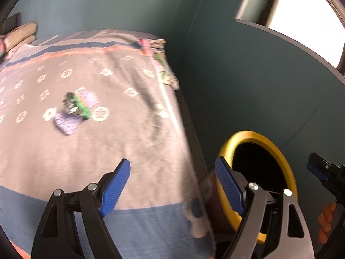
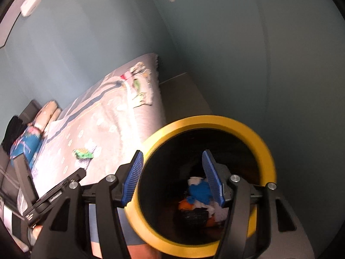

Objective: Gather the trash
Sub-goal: 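Move both tools back over the bed toward the mesh sleeve and wrapper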

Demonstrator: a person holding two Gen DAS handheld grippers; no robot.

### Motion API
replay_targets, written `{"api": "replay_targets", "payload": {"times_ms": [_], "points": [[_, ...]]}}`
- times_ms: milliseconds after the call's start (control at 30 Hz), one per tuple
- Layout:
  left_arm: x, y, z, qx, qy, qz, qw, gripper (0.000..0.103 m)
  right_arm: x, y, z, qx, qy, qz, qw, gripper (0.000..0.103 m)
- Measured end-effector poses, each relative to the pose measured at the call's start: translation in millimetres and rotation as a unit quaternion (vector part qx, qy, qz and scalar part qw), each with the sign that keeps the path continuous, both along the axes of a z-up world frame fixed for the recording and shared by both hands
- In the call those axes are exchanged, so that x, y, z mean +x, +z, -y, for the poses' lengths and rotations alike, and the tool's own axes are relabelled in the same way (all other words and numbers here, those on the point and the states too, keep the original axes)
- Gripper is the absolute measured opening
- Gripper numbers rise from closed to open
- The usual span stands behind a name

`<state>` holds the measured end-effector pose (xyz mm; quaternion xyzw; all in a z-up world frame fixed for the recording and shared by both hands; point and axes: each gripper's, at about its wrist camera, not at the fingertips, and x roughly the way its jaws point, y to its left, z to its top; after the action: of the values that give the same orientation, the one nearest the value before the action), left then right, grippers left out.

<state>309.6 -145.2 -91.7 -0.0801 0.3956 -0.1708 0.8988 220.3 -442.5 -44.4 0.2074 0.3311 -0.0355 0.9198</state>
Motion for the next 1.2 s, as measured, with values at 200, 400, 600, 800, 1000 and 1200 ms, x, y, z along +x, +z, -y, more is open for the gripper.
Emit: {"api": "replay_targets", "payload": {"times_ms": [200, 400, 600, 800, 1000, 1200], "points": [[11.2, -13.8, -49.7, 0.013, 0.050, -0.010, 0.9986, 0.078, 45.4, -3.1, -42.4, -0.006, 0.065, -0.008, 0.998, 0.056], [34.1, -36.6, -104.4, 0.026, 0.106, -0.031, 0.9935, 0.078, 95.9, -8.7, -93.6, -0.015, 0.135, -0.027, 0.990, 0.057], [63.0, -58.7, -149.2, 0.036, 0.148, -0.057, 0.9867, 0.078, 137.0, -19.6, -163.6, -0.032, 0.206, -0.051, 0.977, 0.057], [90.2, -72.8, -183.6, 0.048, 0.174, -0.072, 0.9809, 0.078, 195.2, -41.5, -230.1, -0.034, 0.289, -0.091, 0.952, 0.057], [124.8, -85.3, -204.3, 0.074, 0.181, -0.086, 0.9769, 0.078, 245.3, -68.5, -284.9, -0.057, 0.319, -0.112, 0.939, 0.057], [147.6, -88.5, -206.5, 0.093, 0.154, -0.075, 0.9808, 0.078, 280.1, -87.5, -315.6, -0.054, 0.336, -0.129, 0.931, 0.057]]}}
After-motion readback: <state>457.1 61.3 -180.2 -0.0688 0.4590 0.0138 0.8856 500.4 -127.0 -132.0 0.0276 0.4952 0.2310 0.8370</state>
